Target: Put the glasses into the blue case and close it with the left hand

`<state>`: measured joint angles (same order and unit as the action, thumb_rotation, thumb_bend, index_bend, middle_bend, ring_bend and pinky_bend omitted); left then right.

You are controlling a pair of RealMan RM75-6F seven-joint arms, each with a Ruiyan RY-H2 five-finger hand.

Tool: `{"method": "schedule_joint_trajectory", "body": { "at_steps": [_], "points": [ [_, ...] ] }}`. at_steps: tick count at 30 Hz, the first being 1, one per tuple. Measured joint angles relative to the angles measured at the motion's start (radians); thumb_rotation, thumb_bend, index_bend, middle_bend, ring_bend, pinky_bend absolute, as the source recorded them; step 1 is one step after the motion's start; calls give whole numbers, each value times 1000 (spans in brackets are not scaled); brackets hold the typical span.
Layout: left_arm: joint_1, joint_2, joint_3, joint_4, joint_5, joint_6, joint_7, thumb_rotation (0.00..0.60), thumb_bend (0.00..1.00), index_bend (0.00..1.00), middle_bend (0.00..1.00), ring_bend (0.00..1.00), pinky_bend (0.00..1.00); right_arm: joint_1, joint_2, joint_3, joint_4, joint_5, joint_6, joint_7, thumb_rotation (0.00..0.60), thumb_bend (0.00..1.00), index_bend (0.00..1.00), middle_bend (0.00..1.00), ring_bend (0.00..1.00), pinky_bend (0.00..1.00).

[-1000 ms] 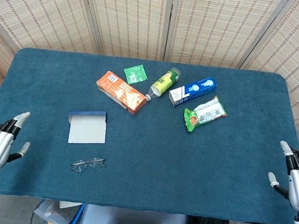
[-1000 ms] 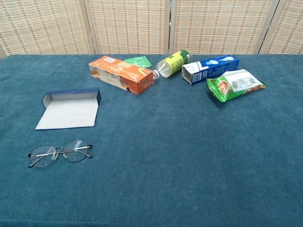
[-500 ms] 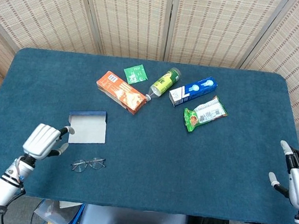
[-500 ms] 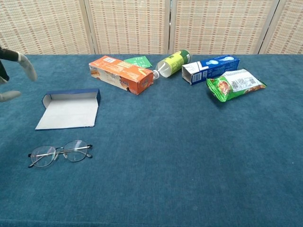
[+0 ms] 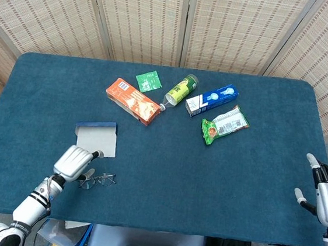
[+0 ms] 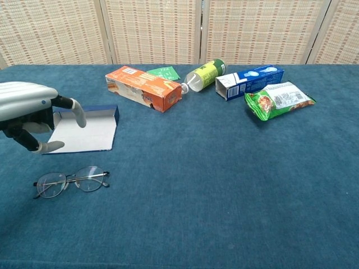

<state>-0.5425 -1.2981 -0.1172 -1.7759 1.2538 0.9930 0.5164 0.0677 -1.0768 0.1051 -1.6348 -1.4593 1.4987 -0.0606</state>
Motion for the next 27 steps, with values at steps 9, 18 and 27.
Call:
{"method": "schedule_joint_trajectory", "body": {
  "at_steps": [9,18,27],
  "points": [
    [-27,-76,34,-6,-54,11,102,600,345,283,1000,1000,1000,-5,-2,-4,13,7,-1,14,600,266,48,169,177,320],
    [-47,-125,67,10,-122,21,189,600,345,257,1000,1000,1000,-9,-1,-7,18,18,-8,21,600,265,48,169,178,320],
    [-51,-138,92,-5,-174,53,230,600,345,248,1000,1000,1000,-8,-1,-9,23,20,-15,26,600,265,48,169,179,320]
  ]
}}
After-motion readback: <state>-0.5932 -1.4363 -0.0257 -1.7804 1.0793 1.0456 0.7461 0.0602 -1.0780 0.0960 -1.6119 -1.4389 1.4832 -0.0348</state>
